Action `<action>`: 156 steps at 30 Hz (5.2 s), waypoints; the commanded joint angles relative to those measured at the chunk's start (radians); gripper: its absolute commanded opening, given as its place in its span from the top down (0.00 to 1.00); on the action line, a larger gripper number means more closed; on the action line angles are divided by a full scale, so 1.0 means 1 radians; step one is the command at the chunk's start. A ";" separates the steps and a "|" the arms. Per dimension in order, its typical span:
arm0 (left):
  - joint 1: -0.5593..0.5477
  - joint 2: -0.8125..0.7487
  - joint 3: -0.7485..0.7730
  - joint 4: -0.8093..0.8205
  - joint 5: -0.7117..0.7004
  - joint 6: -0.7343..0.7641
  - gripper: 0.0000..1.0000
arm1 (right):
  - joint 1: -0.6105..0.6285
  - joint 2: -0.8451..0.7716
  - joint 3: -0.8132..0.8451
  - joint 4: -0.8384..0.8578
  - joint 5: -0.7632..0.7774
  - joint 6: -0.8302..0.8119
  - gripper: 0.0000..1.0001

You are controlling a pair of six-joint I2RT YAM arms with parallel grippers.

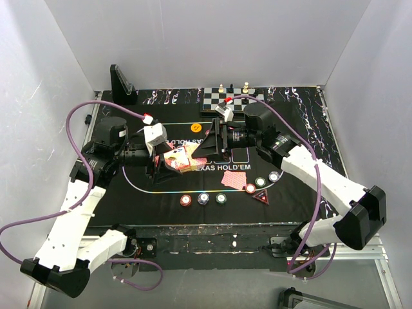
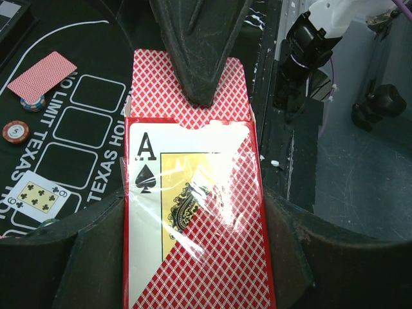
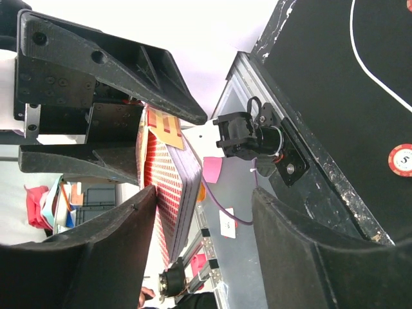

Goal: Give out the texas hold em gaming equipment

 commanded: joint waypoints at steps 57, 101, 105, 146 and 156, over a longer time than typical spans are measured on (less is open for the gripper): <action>0.005 -0.081 -0.006 -0.022 0.026 -0.017 1.00 | -0.351 0.093 0.264 -0.394 0.090 -0.345 0.99; 0.057 -0.116 0.067 -0.142 0.069 -0.027 1.00 | 0.141 0.730 0.564 -0.267 1.258 -1.057 0.99; 0.057 -0.122 0.086 -0.163 0.073 -0.021 1.00 | 0.187 0.790 0.596 -0.234 1.387 -1.146 0.99; 0.057 -0.124 0.095 -0.174 0.063 -0.005 1.00 | 0.338 0.896 0.369 -0.181 1.302 -1.086 0.76; 0.057 -0.124 0.095 -0.152 0.060 -0.016 1.00 | 0.318 0.802 0.309 -0.189 1.102 -1.042 0.44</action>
